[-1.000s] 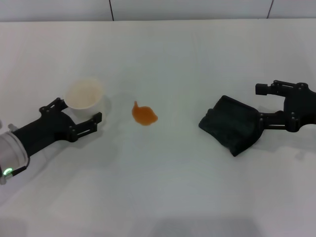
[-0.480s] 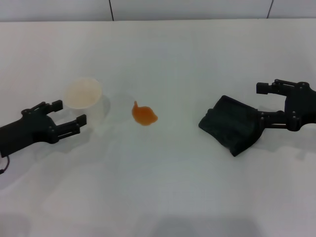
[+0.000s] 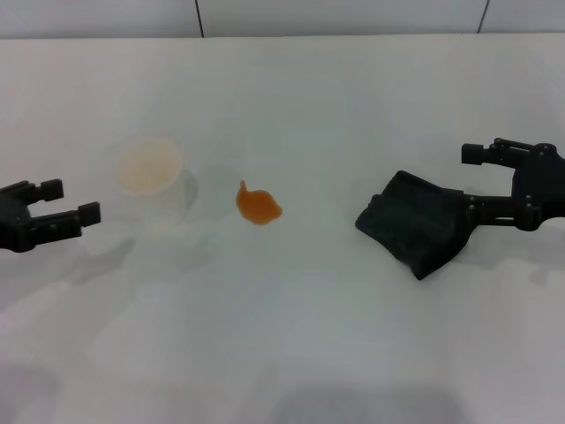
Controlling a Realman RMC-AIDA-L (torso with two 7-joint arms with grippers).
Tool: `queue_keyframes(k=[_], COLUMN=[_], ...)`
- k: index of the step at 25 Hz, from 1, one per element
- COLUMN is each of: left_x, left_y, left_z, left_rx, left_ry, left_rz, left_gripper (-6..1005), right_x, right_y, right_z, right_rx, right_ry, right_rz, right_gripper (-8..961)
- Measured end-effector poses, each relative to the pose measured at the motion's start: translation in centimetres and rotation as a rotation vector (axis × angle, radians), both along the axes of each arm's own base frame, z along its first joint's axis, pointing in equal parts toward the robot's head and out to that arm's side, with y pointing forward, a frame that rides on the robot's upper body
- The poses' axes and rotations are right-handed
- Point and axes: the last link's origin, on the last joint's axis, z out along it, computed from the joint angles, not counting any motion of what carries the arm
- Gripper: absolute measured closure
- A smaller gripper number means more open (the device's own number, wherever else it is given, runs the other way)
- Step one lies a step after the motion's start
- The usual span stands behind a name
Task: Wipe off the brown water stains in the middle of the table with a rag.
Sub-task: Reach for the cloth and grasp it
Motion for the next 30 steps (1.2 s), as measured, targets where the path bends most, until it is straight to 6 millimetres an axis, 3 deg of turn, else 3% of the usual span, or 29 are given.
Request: queue_keyframes(k=[3, 9, 16, 30], left_x=[0.4, 1.6, 2.6, 6.4], left_y=[0.2, 1.4, 2.8, 5.8], left_z=[1.1, 1.4, 2.3, 3.5], left_rx=[-0.090, -0.240, -0.251, -0.312], left_ry=[0.028, 0.123, 0.166, 0.224], left_rz=[0.044, 0.077, 0.054, -0.059], left_gripper=[106, 106, 106, 105], right_x=[0.0, 0.2, 0.5, 0.6], right_y=[0.0, 0.2, 0.3, 0.6], right_z=[0.0, 0.2, 0.2, 0.2], right_rx=[0.003, 0.022, 0.034, 0.046], right_ry=[0.000, 0.009, 0.004, -0.003], right_rz=[0.001, -0.017, -0.033, -0.042], right_gripper=[168, 170, 172, 175])
